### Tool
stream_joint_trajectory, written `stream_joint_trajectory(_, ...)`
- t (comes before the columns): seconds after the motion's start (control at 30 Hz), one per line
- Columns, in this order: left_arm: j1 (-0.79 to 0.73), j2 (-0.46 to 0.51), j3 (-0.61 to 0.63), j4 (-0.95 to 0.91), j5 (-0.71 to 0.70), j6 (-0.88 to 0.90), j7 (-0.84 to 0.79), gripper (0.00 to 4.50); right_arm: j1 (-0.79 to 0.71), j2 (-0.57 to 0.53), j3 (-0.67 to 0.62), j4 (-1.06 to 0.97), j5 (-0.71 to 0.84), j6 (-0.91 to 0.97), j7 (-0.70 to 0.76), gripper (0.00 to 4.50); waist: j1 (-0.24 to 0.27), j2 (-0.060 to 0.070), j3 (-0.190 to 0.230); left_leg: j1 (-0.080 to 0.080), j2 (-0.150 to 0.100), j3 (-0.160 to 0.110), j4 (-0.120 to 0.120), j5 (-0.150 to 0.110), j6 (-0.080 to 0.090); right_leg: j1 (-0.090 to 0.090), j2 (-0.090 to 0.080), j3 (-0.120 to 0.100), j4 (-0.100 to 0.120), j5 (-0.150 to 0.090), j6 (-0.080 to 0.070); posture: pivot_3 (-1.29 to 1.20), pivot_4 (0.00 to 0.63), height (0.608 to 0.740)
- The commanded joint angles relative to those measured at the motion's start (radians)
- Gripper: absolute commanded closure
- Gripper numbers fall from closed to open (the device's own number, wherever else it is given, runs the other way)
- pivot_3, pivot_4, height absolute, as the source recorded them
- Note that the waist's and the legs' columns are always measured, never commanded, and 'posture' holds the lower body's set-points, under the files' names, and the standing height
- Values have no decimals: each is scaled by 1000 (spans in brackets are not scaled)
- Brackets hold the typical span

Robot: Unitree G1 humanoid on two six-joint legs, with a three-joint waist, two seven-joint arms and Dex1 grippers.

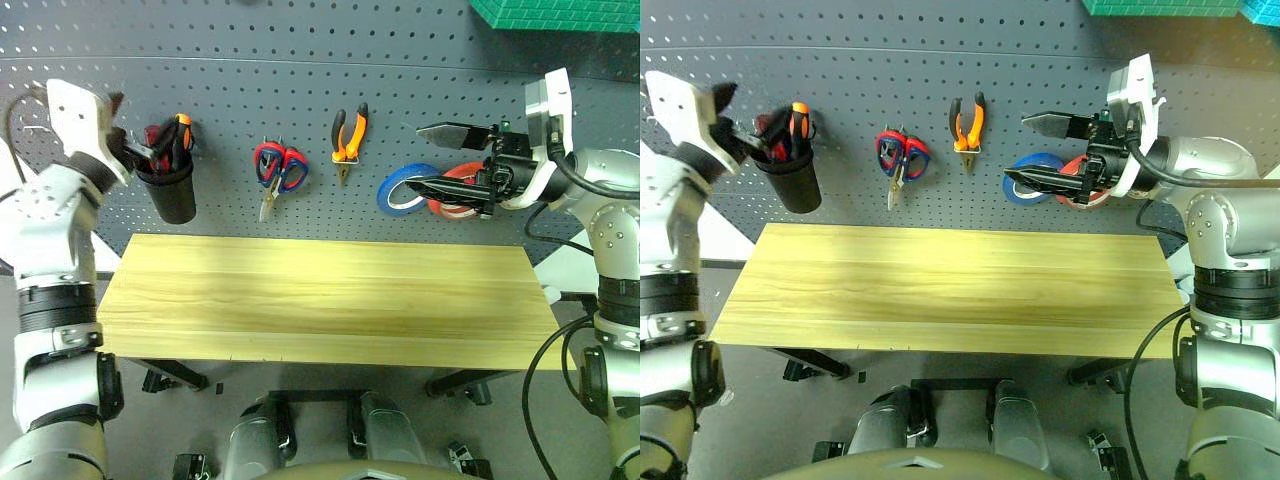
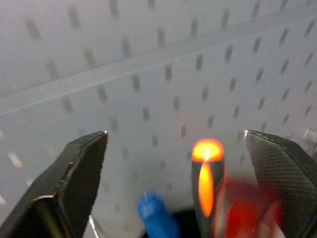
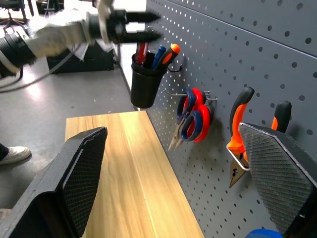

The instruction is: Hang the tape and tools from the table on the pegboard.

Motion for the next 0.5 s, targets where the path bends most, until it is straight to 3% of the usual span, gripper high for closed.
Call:
stream_joint_trajectory(0.03, 67, 41, 48, -198, -177, 128, -134, 34, -18, -12, -9, -5, 11, -1, 15, 0, 1, 0, -1, 0, 0, 0, 0, 0, 0, 0, 0, 0, 0, 0, 0, -66, 51, 730)
stream_joint_trajectory(0.23, 314, 114, 71, -392, -339, 221, -376, 34, 14, 9, 31, -20, 26, 36, 49, 0, 2, 1, -2, 1, 0, 0, 0, 0, 0, 0, 0, 0, 0, 0, -1, -41, 74, 730)
stream_joint_trajectory(0.5, 432, 80, 38, -326, -347, 146, -560, 34, 117, 12, 71, 9, 9, 23, 114, 0, 28, 1, -3, 2, 1, 0, 0, -1, 1, 0, -1, 0, 0, -2, -4, -29, 67, 730)
